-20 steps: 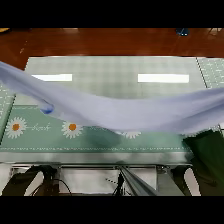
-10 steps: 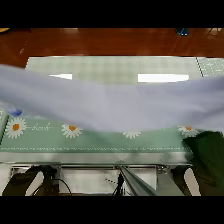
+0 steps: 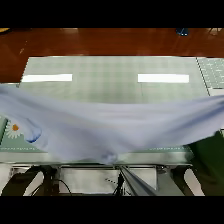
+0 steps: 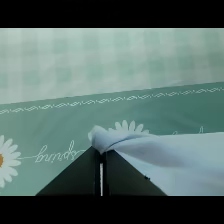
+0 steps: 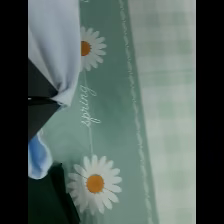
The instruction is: Fold the shirts.
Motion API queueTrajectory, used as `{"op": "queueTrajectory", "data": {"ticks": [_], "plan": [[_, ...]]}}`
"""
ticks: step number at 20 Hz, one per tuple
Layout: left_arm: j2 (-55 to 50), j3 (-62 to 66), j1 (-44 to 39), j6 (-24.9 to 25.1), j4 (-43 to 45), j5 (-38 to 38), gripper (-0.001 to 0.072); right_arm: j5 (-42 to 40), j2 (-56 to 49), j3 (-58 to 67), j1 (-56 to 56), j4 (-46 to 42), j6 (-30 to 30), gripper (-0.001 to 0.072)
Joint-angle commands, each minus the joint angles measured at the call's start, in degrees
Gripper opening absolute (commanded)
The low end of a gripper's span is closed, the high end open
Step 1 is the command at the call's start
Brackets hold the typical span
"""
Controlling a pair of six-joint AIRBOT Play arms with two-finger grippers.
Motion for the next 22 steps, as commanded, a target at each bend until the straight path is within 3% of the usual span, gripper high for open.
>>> {"op": "queueTrajectory", "data": {"ticks": [1,3,6,12,16,19,20,21,22], "plan": [[-6.27,-10.91,-0.07,3.21,-5.86,17.77,0.0019,-8.02,-8.09,-11.56,4.5,0.94,-3.69,0.0032],[-11.78,-12.94,-0.07,5.31,-9.27,27.61,0.002,-17.57,-14.64,-11.19,7.78,1.03,-4.02,0.0033],[-21.29,-12.94,-0.46,5.33,-9.51,34.29,0.002,-33.86,-22.82,-10.97,11.02,1.11,-3.5,0.0033],[-39.04,-12.92,-3.72,5.27,-9.6,34.07,0.002,-46.23,-36.22,-10.97,14.12,1.14,-3.34,0.0034],[-45.44,-12.92,-4.63,5.05,-10.49,34.03,0.002,-55.52,-40.19,-10.97,14.05,1.03,-3.32,0.0034],[-47.98,-12.92,-4.83,5.05,-13.05,32.54,0.0023,-57.81,-41.72,-10.97,14.05,1.03,-3.32,0.0035],[-48.33,-12.92,-4.81,5.07,-13.09,31.56,0.0041,-57.42,-41.97,-10.99,14.05,1.03,-3.34,0.0035],[-48.33,-12.72,-4.68,5.05,-12.72,30.53,0.0172,-56.76,-42.05,-10.97,14.05,1.05,-3.3,0.005],[-48.06,-12.31,-4.28,4.22,-11.72,29.11,0.0389,-55.49,-41.72,-10.93,13.92,1.07,-3.28,0.0191]]}}
